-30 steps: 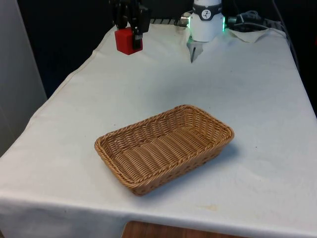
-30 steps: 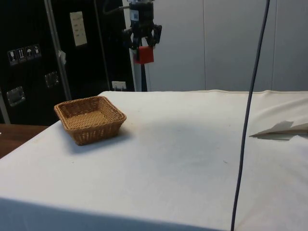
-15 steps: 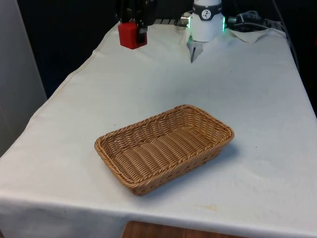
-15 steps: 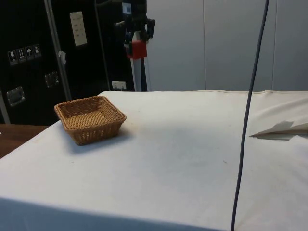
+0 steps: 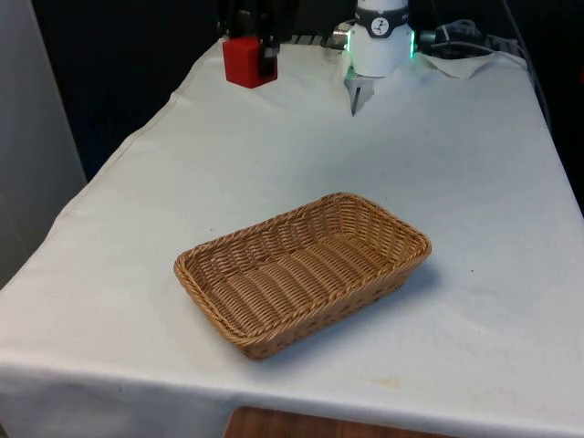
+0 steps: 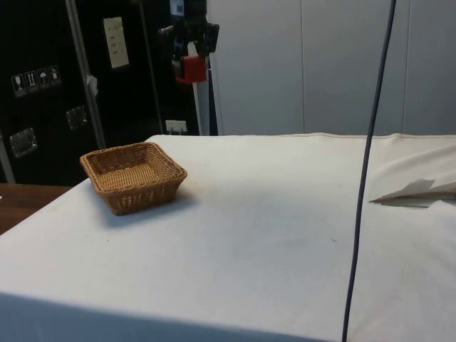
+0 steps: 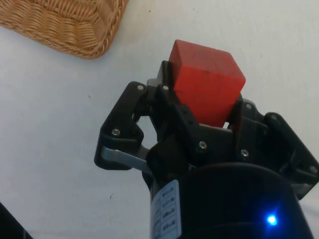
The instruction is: Pick up the cube and place it into the basket.
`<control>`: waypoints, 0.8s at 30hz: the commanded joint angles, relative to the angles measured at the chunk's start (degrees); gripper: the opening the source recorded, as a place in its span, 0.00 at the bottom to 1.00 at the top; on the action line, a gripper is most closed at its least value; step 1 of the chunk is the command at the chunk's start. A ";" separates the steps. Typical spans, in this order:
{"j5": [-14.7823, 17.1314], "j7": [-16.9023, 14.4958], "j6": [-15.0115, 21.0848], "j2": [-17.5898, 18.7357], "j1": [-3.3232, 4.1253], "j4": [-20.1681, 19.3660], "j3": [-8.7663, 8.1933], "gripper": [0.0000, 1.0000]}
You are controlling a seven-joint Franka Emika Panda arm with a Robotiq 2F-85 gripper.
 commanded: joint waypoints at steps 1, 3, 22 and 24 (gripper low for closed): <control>0.23 -0.23 -0.57 0.29 0.00 0.69 0.23 0.00; 0.23 -0.34 -0.57 0.40 0.00 0.92 0.29 0.00; 0.46 -2.64 -0.57 3.84 -0.06 5.84 2.06 0.00; 0.46 -2.81 -0.57 4.18 -0.06 6.36 2.23 0.00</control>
